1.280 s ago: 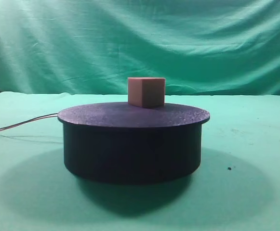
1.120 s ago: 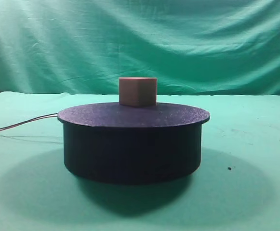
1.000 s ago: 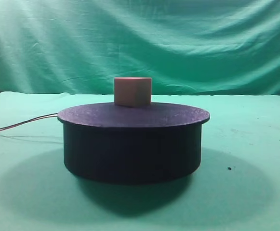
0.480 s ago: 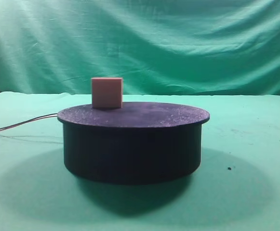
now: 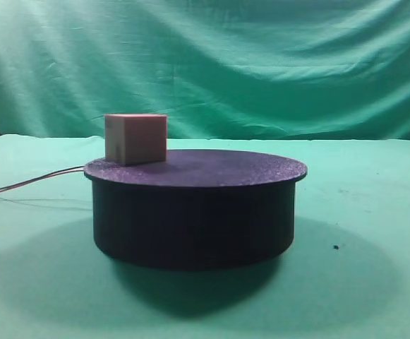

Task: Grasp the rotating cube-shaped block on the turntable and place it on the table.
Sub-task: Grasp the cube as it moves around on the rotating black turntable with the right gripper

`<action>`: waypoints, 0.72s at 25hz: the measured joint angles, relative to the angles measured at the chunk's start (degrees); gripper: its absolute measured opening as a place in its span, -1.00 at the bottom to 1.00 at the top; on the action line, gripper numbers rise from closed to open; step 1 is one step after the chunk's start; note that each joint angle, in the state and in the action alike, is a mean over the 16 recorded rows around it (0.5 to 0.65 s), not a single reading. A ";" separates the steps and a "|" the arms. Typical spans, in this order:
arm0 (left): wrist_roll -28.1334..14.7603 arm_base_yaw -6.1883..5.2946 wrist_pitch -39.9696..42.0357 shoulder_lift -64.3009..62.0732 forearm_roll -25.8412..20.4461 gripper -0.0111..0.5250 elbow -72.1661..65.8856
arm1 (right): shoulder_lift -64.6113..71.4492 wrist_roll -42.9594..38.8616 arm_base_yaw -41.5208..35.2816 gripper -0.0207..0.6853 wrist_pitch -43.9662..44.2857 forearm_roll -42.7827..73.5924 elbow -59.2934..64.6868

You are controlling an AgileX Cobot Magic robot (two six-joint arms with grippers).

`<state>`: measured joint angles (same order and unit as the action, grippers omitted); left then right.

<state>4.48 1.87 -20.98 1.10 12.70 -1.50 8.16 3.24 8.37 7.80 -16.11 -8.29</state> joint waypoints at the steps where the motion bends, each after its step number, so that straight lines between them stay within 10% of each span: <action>1: 0.00 0.00 0.00 0.00 0.00 -0.96 0.00 | 1.89 0.52 0.00 -0.94 2.02 -0.23 -1.39; 18: 0.00 0.00 0.00 0.00 0.00 -0.96 0.00 | 39.37 8.50 3.99 -0.94 25.95 -7.10 -16.32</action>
<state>4.48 1.87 -20.98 1.10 12.70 -1.50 47.53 11.73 12.36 33.75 -23.20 -24.61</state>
